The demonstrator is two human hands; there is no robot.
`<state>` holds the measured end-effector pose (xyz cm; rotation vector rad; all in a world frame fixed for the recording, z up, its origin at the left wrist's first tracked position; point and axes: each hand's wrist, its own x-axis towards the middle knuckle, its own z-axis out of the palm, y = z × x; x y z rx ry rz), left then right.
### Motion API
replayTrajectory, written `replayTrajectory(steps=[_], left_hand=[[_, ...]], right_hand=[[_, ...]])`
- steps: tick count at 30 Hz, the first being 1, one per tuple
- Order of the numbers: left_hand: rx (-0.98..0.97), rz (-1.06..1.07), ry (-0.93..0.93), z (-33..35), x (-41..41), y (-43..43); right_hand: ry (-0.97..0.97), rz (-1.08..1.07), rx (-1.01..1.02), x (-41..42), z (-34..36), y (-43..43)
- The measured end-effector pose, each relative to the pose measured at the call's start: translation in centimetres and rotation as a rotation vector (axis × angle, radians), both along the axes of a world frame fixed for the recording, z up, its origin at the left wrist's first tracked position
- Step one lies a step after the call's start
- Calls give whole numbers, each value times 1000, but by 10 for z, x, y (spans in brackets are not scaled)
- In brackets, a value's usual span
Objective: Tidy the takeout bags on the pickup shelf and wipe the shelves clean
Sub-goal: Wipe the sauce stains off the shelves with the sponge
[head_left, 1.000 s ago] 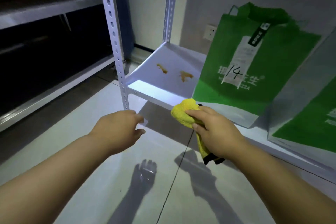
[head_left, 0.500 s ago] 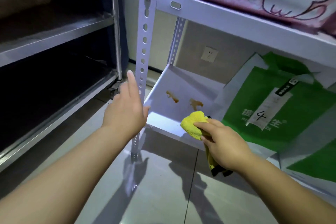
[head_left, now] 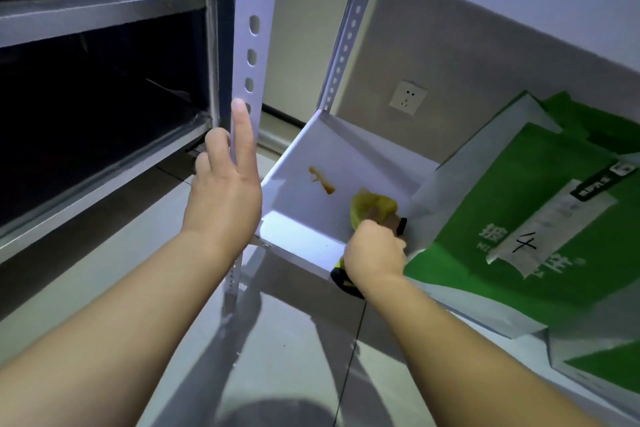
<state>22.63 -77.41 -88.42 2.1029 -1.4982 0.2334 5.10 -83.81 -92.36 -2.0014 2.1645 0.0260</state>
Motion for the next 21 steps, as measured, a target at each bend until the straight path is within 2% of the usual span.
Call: replayTrajectory(steps=[3, 6, 10, 13, 17, 21], left_hand=[[-30, -6, 12, -2, 0, -4], [16, -19, -106, -9, 2, -7], [-52, 1, 10, -9, 3, -9], [-118, -32, 22, -10, 3, -12], [-179, -77, 70, -10, 4, -12], [-145, -108, 91, -10, 4, -10]], right_hand=[[68, -87, -2, 2, -18, -33], [-24, -245, 27, 8, -26, -65], [-10, -257, 1, 9, -35, -90], [17, -198, -25, 9, -35, -107], [-84, -84, -39, 13, -32, -119], [-40, 182, -89, 17, -32, -96]])
